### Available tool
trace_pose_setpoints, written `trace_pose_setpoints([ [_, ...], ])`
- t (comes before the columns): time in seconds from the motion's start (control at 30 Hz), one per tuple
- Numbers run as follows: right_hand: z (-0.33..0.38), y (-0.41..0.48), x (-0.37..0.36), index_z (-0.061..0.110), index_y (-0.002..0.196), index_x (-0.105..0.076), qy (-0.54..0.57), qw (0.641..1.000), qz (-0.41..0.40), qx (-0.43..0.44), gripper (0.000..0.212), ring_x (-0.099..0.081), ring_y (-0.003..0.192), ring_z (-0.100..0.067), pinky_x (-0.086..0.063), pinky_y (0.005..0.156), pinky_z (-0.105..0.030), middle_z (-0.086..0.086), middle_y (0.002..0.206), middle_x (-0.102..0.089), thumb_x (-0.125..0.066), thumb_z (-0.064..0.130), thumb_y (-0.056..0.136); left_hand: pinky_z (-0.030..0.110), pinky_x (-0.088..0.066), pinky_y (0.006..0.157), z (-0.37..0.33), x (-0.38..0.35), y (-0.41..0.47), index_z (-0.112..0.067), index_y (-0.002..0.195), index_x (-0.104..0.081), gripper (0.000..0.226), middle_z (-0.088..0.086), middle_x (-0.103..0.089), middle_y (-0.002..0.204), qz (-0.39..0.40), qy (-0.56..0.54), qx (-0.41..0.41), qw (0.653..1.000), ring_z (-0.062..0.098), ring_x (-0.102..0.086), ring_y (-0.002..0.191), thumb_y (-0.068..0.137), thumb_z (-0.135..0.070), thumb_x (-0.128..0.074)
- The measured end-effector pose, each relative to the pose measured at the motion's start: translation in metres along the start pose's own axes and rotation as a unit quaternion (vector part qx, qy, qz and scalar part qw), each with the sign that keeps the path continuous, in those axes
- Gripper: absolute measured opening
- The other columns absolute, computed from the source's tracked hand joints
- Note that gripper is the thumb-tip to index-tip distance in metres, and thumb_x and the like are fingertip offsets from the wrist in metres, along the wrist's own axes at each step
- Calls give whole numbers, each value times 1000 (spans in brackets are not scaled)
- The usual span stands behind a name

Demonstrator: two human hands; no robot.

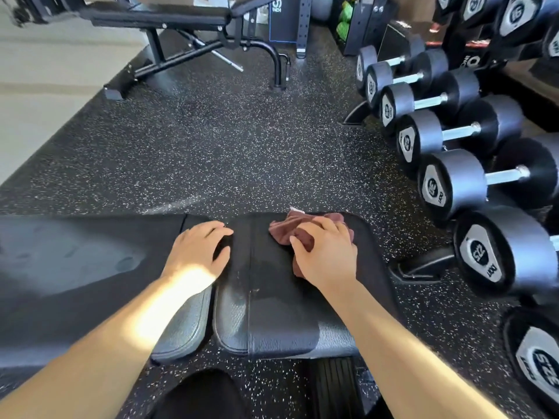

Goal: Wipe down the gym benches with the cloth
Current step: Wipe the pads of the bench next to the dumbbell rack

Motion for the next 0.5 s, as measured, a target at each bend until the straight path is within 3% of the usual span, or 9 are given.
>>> trace_pose_setpoints([
  [0.1,25,7,-19,39,111,-60,-17,998,30,43,30,-35,126,-24,-40,94,-51,11,134,-48,-53,53,86,36,-29,109,11,-4,-2,-18,123,-56,35,-1,-50,135,-36,-13,15,999,18,-42,126,90,-24,-51],
  [0.23,42,31,-30,42,113,-58,-37,998,45,23,43,-32,128,-22,-36,95,-54,13,134,-46,-53,66,78,27,-30,103,15,-8,0,-16,117,-60,33,0,-56,127,-91,-48,38,994,19,-47,119,85,-23,-55],
  [0.37,48,38,-28,39,112,-60,-31,996,77,17,36,-32,129,-21,-36,97,-53,12,136,-45,-56,59,82,25,-29,103,18,-11,1,-20,118,-59,34,-5,-52,129,-89,-45,44,994,14,-44,120,85,-28,-52],
  [0.5,42,7,-27,37,105,-63,-9,998,25,51,28,-40,122,-23,-43,88,-50,10,129,-52,-61,51,81,26,-28,105,20,-15,0,-22,118,-59,34,-6,-51,130,-92,-45,42,994,13,-42,122,85,-30,-51],
])
Point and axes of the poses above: each hand's wrist, its own y-axis towards the middle knuckle, its own x-axis out of the back of the hand, z = x × y, the point moved 1 cm from there along y, towards the middle knuckle
